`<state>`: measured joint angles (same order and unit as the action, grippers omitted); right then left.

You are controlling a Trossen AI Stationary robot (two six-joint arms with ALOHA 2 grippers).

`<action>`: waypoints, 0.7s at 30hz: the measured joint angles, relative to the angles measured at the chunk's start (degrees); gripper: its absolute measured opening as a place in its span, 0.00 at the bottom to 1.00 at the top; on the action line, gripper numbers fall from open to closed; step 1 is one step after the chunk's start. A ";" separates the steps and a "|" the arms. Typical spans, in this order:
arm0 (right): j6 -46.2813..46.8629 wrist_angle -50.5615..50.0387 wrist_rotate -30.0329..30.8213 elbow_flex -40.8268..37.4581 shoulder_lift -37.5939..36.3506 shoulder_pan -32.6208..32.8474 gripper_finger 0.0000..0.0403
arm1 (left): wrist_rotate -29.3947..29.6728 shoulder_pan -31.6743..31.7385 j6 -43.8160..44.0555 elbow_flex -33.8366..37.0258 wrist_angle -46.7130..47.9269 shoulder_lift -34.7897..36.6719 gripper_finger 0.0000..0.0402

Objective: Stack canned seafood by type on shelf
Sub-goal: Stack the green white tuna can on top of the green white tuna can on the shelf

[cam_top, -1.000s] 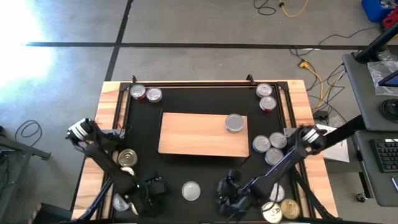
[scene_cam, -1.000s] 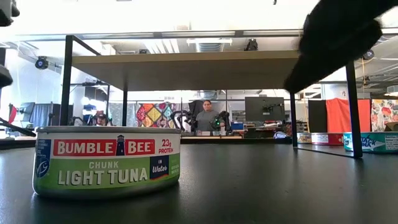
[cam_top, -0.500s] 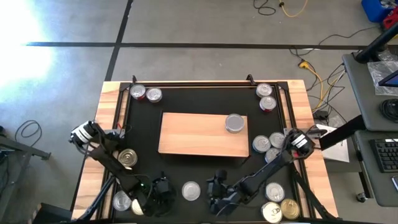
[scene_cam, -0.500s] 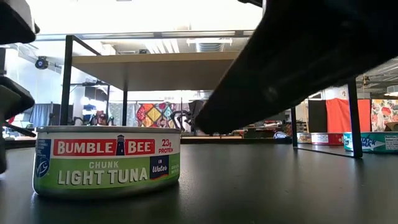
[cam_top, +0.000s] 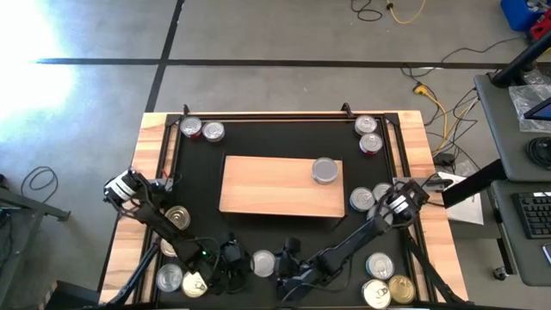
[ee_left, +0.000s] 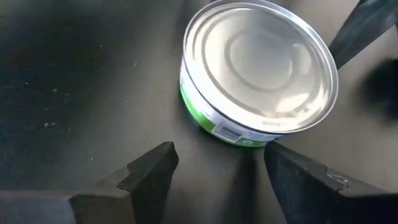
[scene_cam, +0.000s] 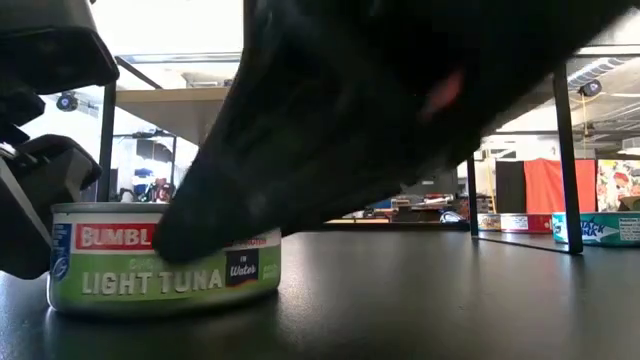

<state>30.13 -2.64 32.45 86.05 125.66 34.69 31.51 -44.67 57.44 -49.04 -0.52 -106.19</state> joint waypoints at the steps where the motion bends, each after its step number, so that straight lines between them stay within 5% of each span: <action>1: -0.63 -0.09 0.55 0.91 0.90 -0.15 0.92 | 0.22 0.12 -0.23 0.02 -0.01 -0.02 0.57; 21: 3.31 -4.49 4.81 4.49 3.19 -0.45 0.92 | 0.72 1.08 -1.06 0.20 -0.58 -0.39 0.48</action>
<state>33.44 -7.12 37.26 90.54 128.85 34.24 32.23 -43.59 56.39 -48.84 -1.10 -106.58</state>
